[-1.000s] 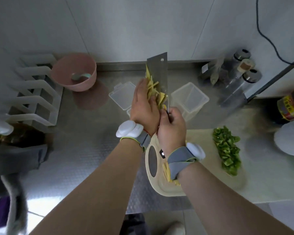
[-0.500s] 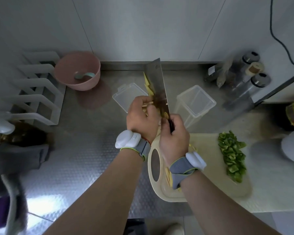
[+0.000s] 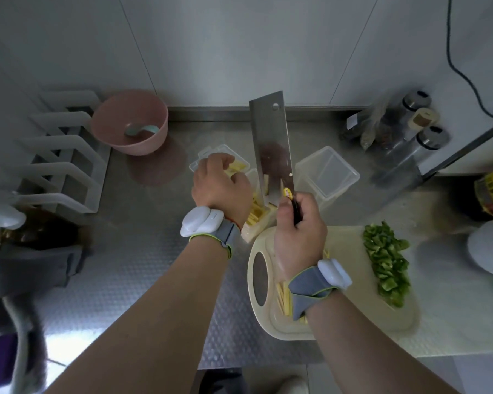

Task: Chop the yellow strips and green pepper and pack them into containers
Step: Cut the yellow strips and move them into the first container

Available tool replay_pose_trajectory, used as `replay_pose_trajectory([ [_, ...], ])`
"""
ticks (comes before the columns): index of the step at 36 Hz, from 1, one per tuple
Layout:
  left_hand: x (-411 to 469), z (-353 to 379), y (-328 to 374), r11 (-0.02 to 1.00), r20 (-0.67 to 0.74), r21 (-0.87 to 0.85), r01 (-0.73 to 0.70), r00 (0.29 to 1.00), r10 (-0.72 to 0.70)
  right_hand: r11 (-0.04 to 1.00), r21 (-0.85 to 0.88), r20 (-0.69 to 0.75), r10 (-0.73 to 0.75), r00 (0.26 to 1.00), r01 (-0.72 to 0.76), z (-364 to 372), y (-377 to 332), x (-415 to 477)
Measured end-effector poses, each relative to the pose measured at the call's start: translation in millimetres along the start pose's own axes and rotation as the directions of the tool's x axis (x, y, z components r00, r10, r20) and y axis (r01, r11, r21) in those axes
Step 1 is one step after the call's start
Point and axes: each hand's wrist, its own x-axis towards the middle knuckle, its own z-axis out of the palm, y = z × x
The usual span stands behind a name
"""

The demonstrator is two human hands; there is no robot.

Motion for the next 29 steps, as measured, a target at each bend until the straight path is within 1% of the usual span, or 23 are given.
replay_pose_trajectory([
  [5, 7.6, -1.0, -4.7, 0.985, 0.029, 0.173, -0.010, 1.000, 0.005, 1.000, -0.005, -0.020, 0.029, 0.999, -0.030, 1.3, -3.8, 6.0],
  [7, 13.2, -2.3, -6.5, 0.978, 0.008, 0.206, 0.038, 0.999, -0.040, 0.999, 0.003, -0.018, 0.048, 0.999, -0.048, 4.9, -5.3, 9.7],
  [9, 17.1, -4.6, -9.4, 0.965, -0.031, 0.211, 0.157, 0.988, -0.154, 0.998, 0.004, -0.003, 0.060, 0.998, -0.060, 7.5, -6.1, 11.5],
  [11, 20.1, -6.0, -12.6, 0.942, -0.061, 0.176, 0.285, 0.959, -0.278, 0.999, -0.005, 0.011, 0.053, 0.999, -0.053, 8.2, -5.6, 12.6],
  [13, 25.8, -6.6, -15.2, 0.901, -0.045, 0.139, 0.410, 0.912, -0.408, 0.999, -0.021, 0.018, 0.041, 0.999, -0.041, 10.2, -6.0, 13.8],
  [15, 33.8, -6.2, -18.4, 0.846, -0.012, 0.069, 0.529, 0.848, -0.529, 0.999, -0.040, 0.025, 0.038, 0.999, -0.037, 13.4, -7.1, 15.3],
  [16, 37.8, -5.8, -20.6, 0.826, -0.002, 0.021, 0.563, 0.827, -0.563, 0.998, -0.048, 0.027, 0.039, 0.999, -0.038, 15.9, -7.7, 16.0],
  [17, 40.5, -5.7, -23.2, 0.819, 0.008, -0.026, 0.573, 0.820, -0.573, 0.998, -0.055, 0.027, 0.038, 0.999, -0.037, 17.7, -8.2, 16.1],
  [20, 40.8, -5.3, -24.7, 0.839, 0.012, -0.169, 0.518, 0.852, -0.524, 0.997, -0.067, 0.027, 0.025, 0.999, -0.023, 20.4, -9.5, 16.7],
  [23, 38.7, -11.1, -16.7, 0.842, -0.045, -0.286, 0.457, 0.872, -0.488, 0.997, -0.078, 0.026, -0.008, 1.000, 0.010, 20.7, -11.3, 15.5],
  [25, 35.3, -14.1, -12.0, 0.869, -0.057, -0.294, 0.397, 0.901, -0.431, 0.997, -0.076, 0.019, -0.026, 0.999, 0.027, 19.3, -12.3, 15.4],
  [29, 20.7, -18.6, -4.7, 0.937, -0.050, -0.237, 0.256, 0.960, -0.275, 0.999, -0.026, -0.001, -0.040, 0.999, 0.040, 15.7, -14.4, 14.8],
])
